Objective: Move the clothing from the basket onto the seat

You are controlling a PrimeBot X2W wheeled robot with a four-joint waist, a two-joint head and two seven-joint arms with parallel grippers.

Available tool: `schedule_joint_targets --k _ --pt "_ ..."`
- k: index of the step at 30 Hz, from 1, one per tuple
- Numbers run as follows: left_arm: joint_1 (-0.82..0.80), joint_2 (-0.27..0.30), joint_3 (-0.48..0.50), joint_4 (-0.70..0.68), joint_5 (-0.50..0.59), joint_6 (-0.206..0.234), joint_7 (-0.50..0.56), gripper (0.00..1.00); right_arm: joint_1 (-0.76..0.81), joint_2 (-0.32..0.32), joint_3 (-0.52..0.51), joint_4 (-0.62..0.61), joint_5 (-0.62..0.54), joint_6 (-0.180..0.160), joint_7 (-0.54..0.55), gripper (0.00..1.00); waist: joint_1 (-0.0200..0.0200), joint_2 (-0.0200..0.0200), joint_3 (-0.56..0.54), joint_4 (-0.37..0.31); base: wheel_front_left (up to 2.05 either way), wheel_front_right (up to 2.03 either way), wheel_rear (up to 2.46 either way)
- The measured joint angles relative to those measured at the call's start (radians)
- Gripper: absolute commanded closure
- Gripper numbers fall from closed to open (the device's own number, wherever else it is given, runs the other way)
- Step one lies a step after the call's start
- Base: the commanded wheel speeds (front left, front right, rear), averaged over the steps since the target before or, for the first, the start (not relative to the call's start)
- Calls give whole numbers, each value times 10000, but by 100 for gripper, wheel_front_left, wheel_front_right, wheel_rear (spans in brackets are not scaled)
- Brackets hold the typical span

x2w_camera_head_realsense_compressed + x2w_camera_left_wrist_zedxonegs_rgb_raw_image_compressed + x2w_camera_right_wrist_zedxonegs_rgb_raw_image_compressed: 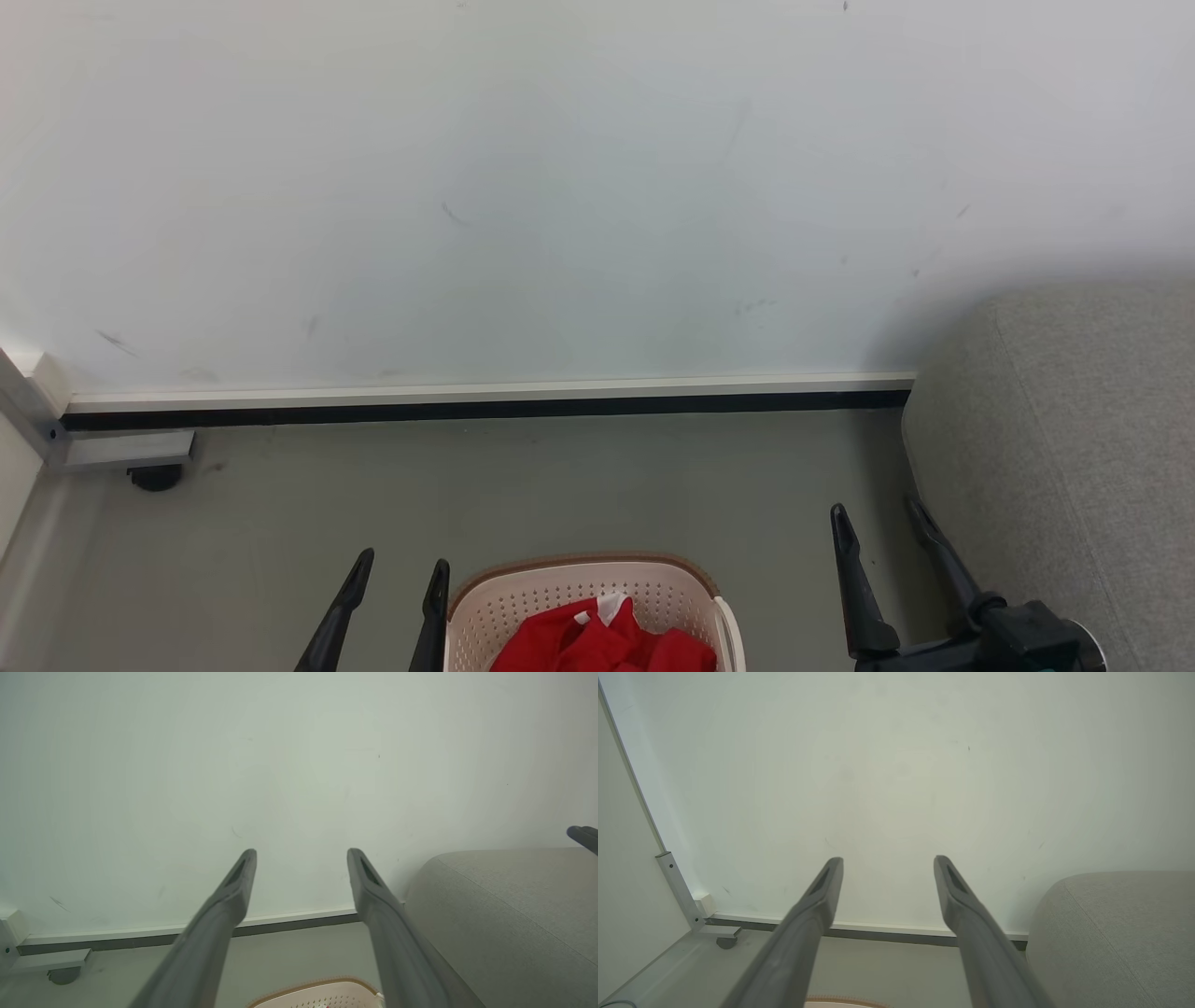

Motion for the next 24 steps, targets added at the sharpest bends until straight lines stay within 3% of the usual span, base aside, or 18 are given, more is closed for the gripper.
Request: schedule_joint_targets --k 24 --pt "33 2 -19 207 -13 -111 0 0 105 33 -44 -174 125 0 0 0 0 0 93 -38 0 0 0"
